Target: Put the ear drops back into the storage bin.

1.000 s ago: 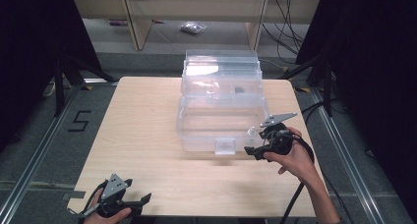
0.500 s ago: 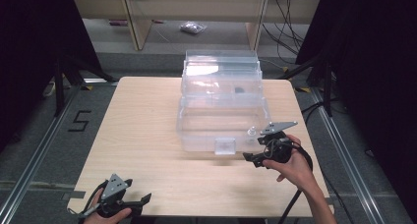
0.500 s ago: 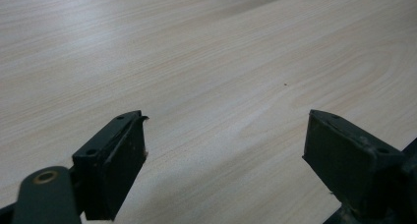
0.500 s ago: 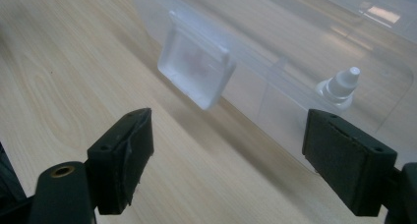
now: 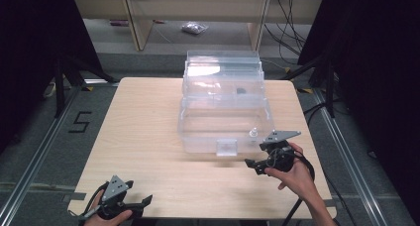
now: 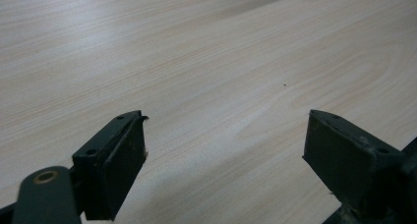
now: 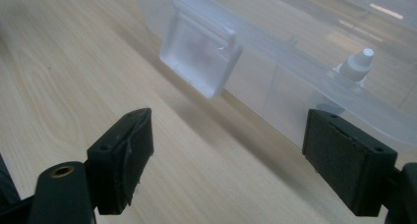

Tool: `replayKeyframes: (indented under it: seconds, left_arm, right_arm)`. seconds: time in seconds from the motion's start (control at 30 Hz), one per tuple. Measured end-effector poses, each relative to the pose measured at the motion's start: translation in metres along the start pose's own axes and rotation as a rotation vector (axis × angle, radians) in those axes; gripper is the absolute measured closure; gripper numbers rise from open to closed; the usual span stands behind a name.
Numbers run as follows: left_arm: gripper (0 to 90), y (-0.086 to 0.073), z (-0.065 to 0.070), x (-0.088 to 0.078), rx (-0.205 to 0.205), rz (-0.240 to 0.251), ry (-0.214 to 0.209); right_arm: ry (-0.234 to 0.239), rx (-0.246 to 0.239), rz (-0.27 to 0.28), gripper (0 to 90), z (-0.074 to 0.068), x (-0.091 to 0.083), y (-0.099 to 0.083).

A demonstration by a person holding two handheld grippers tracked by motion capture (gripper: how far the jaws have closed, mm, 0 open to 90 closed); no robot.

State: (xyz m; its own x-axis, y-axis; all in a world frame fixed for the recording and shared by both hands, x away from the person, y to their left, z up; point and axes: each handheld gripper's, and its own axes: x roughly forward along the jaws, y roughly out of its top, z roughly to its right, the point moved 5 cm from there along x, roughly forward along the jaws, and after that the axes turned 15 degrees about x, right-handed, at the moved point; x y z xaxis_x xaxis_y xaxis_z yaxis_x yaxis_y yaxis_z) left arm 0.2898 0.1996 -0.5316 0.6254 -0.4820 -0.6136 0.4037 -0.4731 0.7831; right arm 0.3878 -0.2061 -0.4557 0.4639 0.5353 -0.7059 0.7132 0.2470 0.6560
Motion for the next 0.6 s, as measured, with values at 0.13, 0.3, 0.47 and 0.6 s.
replayKeyframes:
  seconds: [0.13,0.3,0.47,0.6]
  left_arm:
    - [15.3,0.0,0.0,0.0,0.0,0.0,0.0]
    - [15.3,0.0,0.0,0.0,0.0,0.001,0.0]
    - [15.3,0.0,0.0,0.0,0.0,-0.003,0.002]
    - [15.3,0.0,0.0,0.0,0.0,-0.003,0.004]
  right_arm:
    - [0.009,-0.012,-0.013,20.1,0.001,0.002,-0.006]
    - [-0.002,-0.011,0.013,19.9,0.001,0.005,-0.011]
    - [0.001,0.012,0.012,19.9,0.001,0.008,-0.02]
    - [0.006,0.0,0.023,19.9,0.002,0.011,-0.025]
